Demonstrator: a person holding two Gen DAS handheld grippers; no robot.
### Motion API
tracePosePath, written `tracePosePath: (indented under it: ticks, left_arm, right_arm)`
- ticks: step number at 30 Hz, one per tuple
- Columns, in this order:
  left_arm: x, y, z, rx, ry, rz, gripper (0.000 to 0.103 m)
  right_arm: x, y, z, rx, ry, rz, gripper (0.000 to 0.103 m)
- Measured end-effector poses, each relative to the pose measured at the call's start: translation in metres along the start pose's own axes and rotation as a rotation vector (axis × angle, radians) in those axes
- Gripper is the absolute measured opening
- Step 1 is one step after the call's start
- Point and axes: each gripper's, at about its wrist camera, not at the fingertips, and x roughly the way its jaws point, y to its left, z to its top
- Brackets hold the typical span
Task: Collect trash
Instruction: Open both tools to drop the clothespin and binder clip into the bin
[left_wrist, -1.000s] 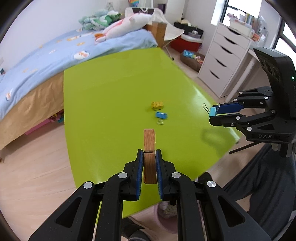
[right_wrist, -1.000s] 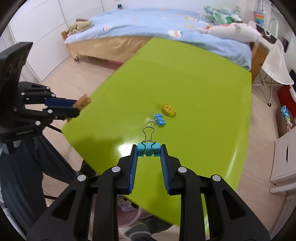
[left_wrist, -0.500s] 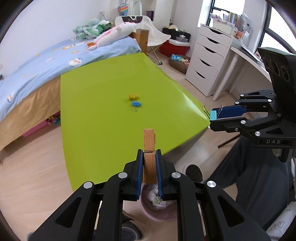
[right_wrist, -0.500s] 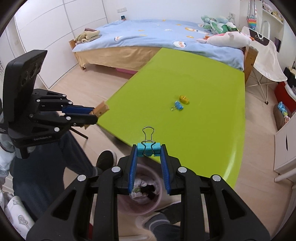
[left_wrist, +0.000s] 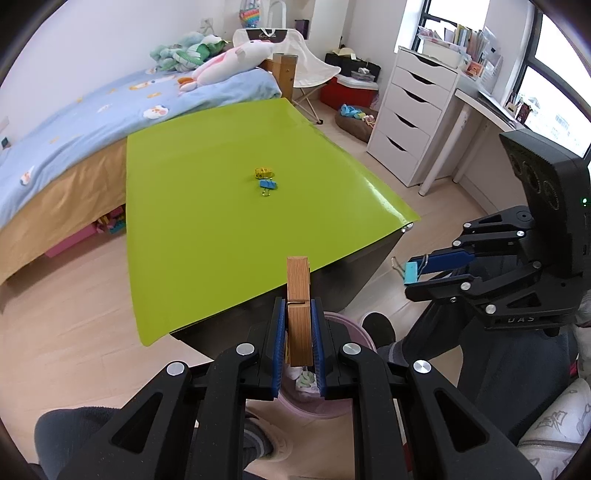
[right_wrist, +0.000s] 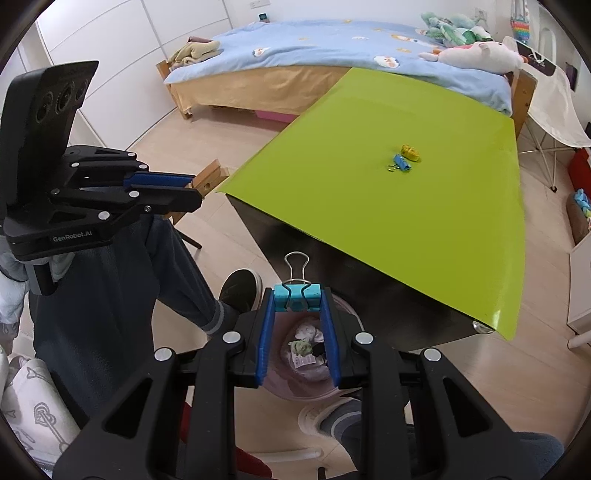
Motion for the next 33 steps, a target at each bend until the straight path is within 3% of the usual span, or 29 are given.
tracePosePath:
  ticks: [5, 8, 12, 15, 27, 30, 32, 33]
  left_arm:
    - [-0.002, 0.000, 0.000, -0.001, -0.006, -0.012, 0.014]
    - [-0.002, -0.001, 0.001, 0.007, -0.005, -0.020, 0.013]
    - [0.000, -0.004, 0.001, 0.016, 0.004, -0.034, 0.013]
    - [0.004, -0.007, 0.000, 0.024, 0.017, -0.049, 0.013]
    - [0.015, -0.027, -0.001, 0.078, 0.061, -0.111, 0.014]
    - [0.019, -0.032, -0.002, 0.088, 0.073, -0.128, 0.019]
    - [0.023, -0.033, -0.002, 0.086, 0.079, -0.133, 0.041]
    - [0.024, -0.032, -0.002, 0.080, 0.079, -0.134, 0.057]
  right_arm:
    - [0.002, -0.002, 0.002, 0.004, 0.001, 0.030, 0.027]
    - [-0.001, -0.004, 0.002, 0.023, -0.014, 0.032, 0.063]
    - [-0.009, -0.011, 0.001, 0.067, -0.043, 0.027, 0.095]
    - [-0.016, -0.018, 0.001, 0.102, -0.057, 0.012, 0.099]
    - [-0.044, -0.036, -0.004, 0.153, -0.113, -0.058, 0.100]
    - [-0.049, -0.041, -0.007, 0.167, -0.125, -0.060, 0.100]
    - [-0.050, -0.043, -0.008, 0.174, -0.129, -0.059, 0.100]
    - [-0.050, -0.044, -0.008, 0.178, -0.130, -0.058, 0.100]
